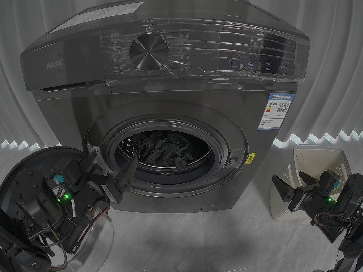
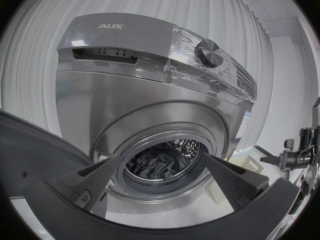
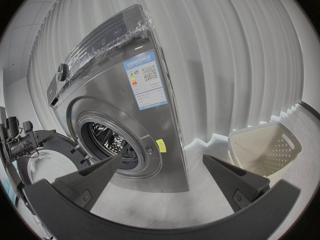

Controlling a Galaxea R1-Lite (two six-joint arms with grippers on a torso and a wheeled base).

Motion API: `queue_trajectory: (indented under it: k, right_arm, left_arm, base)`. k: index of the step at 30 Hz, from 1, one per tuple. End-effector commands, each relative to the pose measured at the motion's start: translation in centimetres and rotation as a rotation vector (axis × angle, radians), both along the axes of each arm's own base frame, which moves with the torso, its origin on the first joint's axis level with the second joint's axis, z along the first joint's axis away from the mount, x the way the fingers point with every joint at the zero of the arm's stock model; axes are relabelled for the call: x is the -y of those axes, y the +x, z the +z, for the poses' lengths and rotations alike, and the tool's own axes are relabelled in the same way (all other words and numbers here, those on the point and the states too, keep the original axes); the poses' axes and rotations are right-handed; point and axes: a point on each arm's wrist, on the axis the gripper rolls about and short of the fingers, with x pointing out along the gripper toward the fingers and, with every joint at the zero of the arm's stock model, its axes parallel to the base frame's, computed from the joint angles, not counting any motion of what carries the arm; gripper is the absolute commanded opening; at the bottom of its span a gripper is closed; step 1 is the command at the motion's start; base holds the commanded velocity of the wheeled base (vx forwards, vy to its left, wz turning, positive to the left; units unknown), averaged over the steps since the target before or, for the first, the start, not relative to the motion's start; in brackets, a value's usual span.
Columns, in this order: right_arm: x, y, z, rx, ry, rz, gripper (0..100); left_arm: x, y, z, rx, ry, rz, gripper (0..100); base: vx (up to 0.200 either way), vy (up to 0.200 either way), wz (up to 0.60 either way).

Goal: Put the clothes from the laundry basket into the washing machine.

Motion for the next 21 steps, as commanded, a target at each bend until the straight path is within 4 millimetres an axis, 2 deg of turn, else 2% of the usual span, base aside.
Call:
queue_trajectory:
  k: [1,10,21]
  right_arm:
    - [0.5,-0.6,0.3,0.013,0.01,-0.003,100]
    - [0.8,-0.7,0.5,0.017,0.011,-0.014,100]
    - [1.5,-1.6,1.8,0.072,0.046,-0.014,100]
  left_arm:
    - [-0.8,-0.6,-0.8,-0.018,0.019,0.009,100]
    - [-1.4,-1.3,-1.3,-0.01,0.049,0.008,100]
    - [-2.2,-2.1,-1.5,-0.011,0.057,0.016,100]
  base:
    - [-0.2,0.0,0.0]
    - [-0.2,0.0,0.0]
    - [-0.2,0.0,0.0]
